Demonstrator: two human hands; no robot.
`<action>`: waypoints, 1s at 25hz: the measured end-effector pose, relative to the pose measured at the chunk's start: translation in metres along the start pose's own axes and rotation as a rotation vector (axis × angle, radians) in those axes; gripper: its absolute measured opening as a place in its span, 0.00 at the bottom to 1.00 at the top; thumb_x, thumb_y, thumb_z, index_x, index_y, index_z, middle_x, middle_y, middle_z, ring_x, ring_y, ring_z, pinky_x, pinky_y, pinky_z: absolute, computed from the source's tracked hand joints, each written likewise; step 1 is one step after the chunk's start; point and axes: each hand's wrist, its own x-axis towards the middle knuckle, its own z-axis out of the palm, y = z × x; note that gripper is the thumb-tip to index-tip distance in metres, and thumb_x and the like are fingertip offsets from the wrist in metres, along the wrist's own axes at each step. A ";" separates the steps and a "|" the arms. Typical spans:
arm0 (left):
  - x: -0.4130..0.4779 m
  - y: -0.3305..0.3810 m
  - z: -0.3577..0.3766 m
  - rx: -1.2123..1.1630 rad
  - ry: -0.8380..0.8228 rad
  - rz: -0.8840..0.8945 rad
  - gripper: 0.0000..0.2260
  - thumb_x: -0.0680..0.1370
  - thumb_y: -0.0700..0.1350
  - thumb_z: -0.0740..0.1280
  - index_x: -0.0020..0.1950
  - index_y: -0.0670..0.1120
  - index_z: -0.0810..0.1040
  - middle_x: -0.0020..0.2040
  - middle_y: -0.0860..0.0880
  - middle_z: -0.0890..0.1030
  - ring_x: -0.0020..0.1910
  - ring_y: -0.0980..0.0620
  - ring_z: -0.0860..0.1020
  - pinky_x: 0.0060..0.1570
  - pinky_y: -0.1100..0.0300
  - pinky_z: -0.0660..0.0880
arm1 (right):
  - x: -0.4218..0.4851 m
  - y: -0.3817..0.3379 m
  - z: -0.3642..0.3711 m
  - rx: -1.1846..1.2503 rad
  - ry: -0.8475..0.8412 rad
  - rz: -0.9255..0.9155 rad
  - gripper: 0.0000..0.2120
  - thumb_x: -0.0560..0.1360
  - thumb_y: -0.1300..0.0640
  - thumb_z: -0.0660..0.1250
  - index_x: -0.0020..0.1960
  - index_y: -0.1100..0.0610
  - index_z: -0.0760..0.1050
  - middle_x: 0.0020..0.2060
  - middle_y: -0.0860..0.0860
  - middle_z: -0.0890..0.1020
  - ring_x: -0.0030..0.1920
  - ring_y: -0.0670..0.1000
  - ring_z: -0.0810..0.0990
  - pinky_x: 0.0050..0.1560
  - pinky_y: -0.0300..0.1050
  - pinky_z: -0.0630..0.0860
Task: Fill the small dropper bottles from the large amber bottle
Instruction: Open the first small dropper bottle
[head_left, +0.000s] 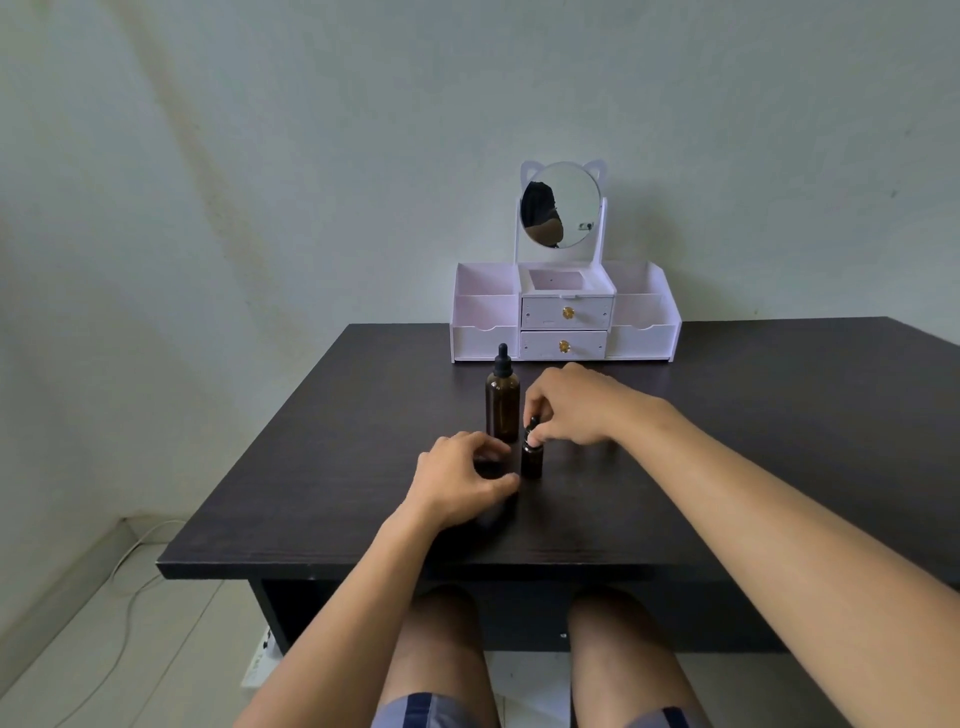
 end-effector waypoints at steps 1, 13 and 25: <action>0.001 0.005 0.001 -0.043 -0.050 0.015 0.22 0.66 0.65 0.73 0.57 0.58 0.81 0.50 0.60 0.82 0.54 0.59 0.78 0.57 0.57 0.74 | 0.000 0.000 0.000 0.012 -0.006 0.006 0.08 0.70 0.48 0.77 0.46 0.45 0.80 0.43 0.45 0.81 0.50 0.51 0.81 0.49 0.47 0.77; 0.006 0.017 0.018 -0.035 0.057 0.023 0.19 0.68 0.62 0.76 0.53 0.53 0.82 0.40 0.60 0.77 0.43 0.59 0.77 0.50 0.53 0.78 | -0.008 0.000 0.020 0.059 0.103 0.093 0.20 0.73 0.41 0.72 0.37 0.56 0.75 0.37 0.51 0.77 0.43 0.56 0.79 0.40 0.49 0.75; 0.005 0.019 0.018 -0.045 0.049 0.015 0.21 0.69 0.61 0.76 0.58 0.53 0.82 0.44 0.61 0.79 0.46 0.60 0.78 0.52 0.56 0.78 | -0.015 0.004 0.014 0.068 0.072 0.128 0.17 0.71 0.35 0.68 0.49 0.47 0.76 0.48 0.45 0.80 0.47 0.49 0.79 0.47 0.50 0.78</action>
